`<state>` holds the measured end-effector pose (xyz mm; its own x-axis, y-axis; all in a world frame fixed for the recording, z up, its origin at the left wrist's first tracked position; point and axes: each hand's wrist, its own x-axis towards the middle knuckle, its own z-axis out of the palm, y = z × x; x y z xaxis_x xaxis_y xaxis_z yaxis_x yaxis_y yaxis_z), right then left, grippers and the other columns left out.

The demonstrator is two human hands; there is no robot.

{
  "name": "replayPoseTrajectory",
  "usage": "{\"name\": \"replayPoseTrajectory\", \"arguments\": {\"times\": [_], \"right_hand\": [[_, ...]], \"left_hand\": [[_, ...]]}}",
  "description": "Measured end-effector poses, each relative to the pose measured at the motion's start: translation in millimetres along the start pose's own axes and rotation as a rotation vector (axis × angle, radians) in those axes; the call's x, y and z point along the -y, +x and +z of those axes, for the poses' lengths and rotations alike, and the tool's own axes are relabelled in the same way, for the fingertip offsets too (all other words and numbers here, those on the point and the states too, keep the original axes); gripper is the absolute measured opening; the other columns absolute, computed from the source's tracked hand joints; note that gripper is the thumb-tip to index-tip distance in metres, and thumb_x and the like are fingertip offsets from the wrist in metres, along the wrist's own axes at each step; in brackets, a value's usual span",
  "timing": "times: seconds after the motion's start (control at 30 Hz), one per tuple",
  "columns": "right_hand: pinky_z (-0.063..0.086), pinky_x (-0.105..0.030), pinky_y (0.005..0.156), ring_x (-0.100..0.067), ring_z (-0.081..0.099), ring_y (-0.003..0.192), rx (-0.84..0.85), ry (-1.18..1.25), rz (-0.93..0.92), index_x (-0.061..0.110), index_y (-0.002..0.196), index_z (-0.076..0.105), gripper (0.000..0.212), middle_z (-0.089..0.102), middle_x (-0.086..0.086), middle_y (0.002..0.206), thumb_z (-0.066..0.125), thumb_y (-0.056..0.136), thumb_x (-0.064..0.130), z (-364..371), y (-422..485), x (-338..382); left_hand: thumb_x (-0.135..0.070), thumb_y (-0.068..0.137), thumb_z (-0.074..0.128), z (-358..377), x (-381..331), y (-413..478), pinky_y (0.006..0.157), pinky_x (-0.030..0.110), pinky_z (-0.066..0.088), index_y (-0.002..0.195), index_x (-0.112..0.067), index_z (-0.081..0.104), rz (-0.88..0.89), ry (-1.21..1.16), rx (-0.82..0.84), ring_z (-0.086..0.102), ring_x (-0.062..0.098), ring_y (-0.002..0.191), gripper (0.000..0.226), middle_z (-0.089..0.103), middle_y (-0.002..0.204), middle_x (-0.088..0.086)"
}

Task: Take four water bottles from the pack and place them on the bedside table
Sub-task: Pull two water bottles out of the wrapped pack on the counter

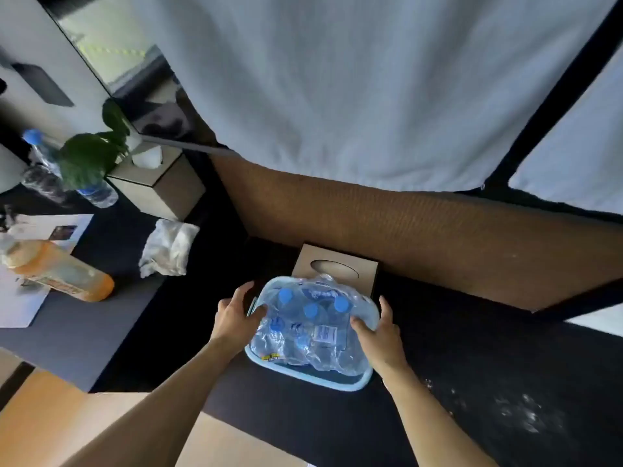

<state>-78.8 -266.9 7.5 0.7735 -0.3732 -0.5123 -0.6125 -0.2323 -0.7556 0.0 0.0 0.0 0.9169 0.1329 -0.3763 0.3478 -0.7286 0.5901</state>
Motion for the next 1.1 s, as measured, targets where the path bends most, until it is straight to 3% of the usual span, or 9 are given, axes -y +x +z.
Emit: {"name": "replayPoseTrajectory", "arguments": {"times": [0.07, 0.13, 0.2, 0.3, 0.4, 0.53, 0.73, 0.93, 1.1], "right_hand": [[0.043, -0.033, 0.091, -0.033, 0.055, 0.13, -0.023, 0.05, 0.001, 0.028, 0.158, 0.024, 0.072, 0.051, -0.015, 0.148, 0.062, 0.098, 0.038, 14, 13, -7], [0.045, -0.035, 0.095, -0.031, 0.057, 0.128, -0.048, 0.105, -0.003, 0.032, 0.157, 0.028, 0.067, 0.055, -0.009, 0.147, 0.059, 0.099, 0.041, 23, 18, -16], [0.048, -0.032, 0.091, -0.027, 0.062, 0.122, -0.116, 0.098, -0.065, 0.034, 0.154, 0.035, 0.06, 0.06, -0.002, 0.14, 0.057, 0.099, 0.045, 32, 17, -25], [0.055, -0.027, 0.084, -0.02, 0.068, 0.11, -0.249, 0.158, -0.16, 0.025, 0.137, 0.057, 0.042, 0.066, 0.008, 0.118, 0.058, 0.098, 0.043, 38, 20, -32], [0.05, -0.016, 0.07, -0.016, 0.071, 0.093, -0.318, 0.172, -0.19, 0.021, 0.108, 0.067, 0.022, 0.069, 0.013, 0.093, 0.056, 0.101, 0.039, 44, 21, -33], [0.057, -0.03, 0.078, -0.007, 0.069, 0.087, -0.363, 0.225, -0.223, 0.012, 0.102, 0.071, 0.025, 0.071, 0.006, 0.09, 0.054, 0.103, 0.03, 51, 23, -28], [0.055, -0.045, 0.078, -0.033, 0.068, 0.082, -0.359, 0.278, -0.239, 0.006, 0.09, 0.068, 0.032, 0.07, -0.015, 0.08, 0.058, 0.102, 0.034, 45, 30, -8], [0.058, -0.047, 0.085, -0.026, 0.071, 0.09, -0.347, 0.417, -0.256, 0.013, 0.09, 0.07, 0.026, 0.074, -0.008, 0.089, 0.059, 0.101, 0.034, 12, 6, 15], [0.058, -0.042, 0.08, -0.018, 0.07, 0.083, -0.365, 0.557, -0.314, 0.018, 0.083, 0.068, 0.024, 0.074, -0.005, 0.085, 0.06, 0.1, 0.034, -44, -21, 44]], "left_hand": [[-0.052, 0.09, 0.066, 9, 9, 15, 0.095, 0.031, 0.046, 0.152, -0.045, 0.036, -0.019, -0.009, 0.044, 0.057, 0.025, 0.104, 0.069, 0.048, 0.131, 0.013], [-0.057, 0.088, 0.061, 20, 15, 21, 0.097, 0.035, 0.05, 0.147, -0.052, 0.036, -0.014, -0.044, 0.126, 0.06, 0.024, 0.106, 0.064, 0.055, 0.126, 0.004], [-0.06, 0.085, 0.056, 33, 20, 21, 0.099, 0.046, 0.053, 0.143, -0.051, 0.037, 0.021, -0.071, 0.147, 0.06, 0.025, 0.114, 0.062, 0.059, 0.123, -0.002], [-0.073, 0.08, 0.049, 43, 28, 23, 0.088, 0.04, 0.055, 0.139, -0.048, 0.041, 0.08, -0.081, 0.078, 0.06, 0.019, 0.103, 0.064, 0.055, 0.116, -0.003], [-0.061, 0.093, 0.049, 48, 27, 22, 0.078, 0.035, 0.056, 0.118, -0.044, 0.053, 0.151, -0.065, 0.022, 0.062, 0.012, 0.091, 0.03, 0.053, 0.101, -0.008], [-0.041, 0.105, 0.044, 49, 20, 24, 0.064, 0.019, 0.04, 0.103, -0.036, 0.055, 0.213, -0.029, -0.05, 0.054, 0.006, 0.08, 0.012, 0.046, 0.094, -0.007], [-0.03, 0.108, 0.039, 40, -8, 8, 0.059, 0.018, 0.035, 0.09, -0.031, 0.05, 0.232, -0.083, -0.103, 0.05, 0.008, 0.078, 0.021, 0.047, 0.09, 0.001], [-0.032, 0.107, 0.041, 17, -42, -24, 0.064, 0.009, 0.033, 0.093, -0.029, 0.051, 0.347, -0.08, -0.173, 0.045, -0.003, 0.083, 0.018, 0.045, 0.094, 0.008], [-0.03, 0.107, 0.04, 0, -103, -60, 0.071, 0.005, 0.035, 0.087, -0.035, 0.047, 0.448, -0.143, -0.273, 0.045, -0.009, 0.091, 0.022, 0.05, 0.092, 0.004]]}}
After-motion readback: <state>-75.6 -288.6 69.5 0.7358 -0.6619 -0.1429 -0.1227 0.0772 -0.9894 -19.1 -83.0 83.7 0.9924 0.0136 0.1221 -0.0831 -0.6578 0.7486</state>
